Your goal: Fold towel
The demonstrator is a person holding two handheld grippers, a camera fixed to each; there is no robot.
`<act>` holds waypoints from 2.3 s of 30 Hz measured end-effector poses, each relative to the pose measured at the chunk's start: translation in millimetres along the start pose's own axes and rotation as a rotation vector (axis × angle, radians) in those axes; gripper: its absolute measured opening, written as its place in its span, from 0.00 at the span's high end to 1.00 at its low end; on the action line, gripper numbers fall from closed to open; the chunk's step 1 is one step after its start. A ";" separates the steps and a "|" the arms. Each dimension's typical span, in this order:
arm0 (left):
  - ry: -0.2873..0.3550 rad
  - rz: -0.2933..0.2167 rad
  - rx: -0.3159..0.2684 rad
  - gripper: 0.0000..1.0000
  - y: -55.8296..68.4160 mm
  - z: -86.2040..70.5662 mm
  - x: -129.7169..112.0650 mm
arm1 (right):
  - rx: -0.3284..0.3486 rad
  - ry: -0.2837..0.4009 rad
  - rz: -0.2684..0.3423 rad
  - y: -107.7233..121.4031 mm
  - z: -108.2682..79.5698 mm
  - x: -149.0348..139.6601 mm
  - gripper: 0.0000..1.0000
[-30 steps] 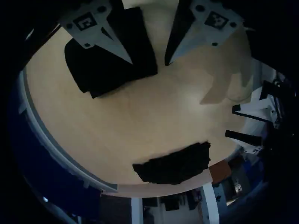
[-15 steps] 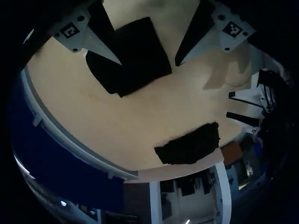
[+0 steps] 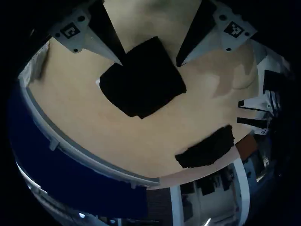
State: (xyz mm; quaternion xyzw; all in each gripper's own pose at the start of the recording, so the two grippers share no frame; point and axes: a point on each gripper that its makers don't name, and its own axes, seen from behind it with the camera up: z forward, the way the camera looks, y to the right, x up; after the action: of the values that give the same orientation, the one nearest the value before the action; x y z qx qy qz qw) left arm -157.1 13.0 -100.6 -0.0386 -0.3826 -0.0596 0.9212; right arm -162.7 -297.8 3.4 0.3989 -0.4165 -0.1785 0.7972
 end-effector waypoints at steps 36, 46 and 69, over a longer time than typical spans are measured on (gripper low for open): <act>-0.009 0.030 0.009 0.07 -15.9 -8.8 -8.9 | -0.111 -0.022 0.179 -5.7 7.5 -48.7 0.09; -0.011 0.033 0.008 0.07 -19.6 -10.7 -11.6 | -0.097 -0.040 0.197 -15.2 16.5 -63.5 0.30; -0.014 0.033 0.012 0.07 -25.6 -16.2 -15.6 | -0.129 -0.049 0.251 -9.6 27.1 -74.2 0.94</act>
State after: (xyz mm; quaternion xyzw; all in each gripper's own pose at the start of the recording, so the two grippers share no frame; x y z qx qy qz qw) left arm -160.3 -13.0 -122.5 -0.0396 -0.3887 -0.0418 0.9196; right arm -227.8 -271.2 -33.8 0.2869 -0.4701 -0.1136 0.8269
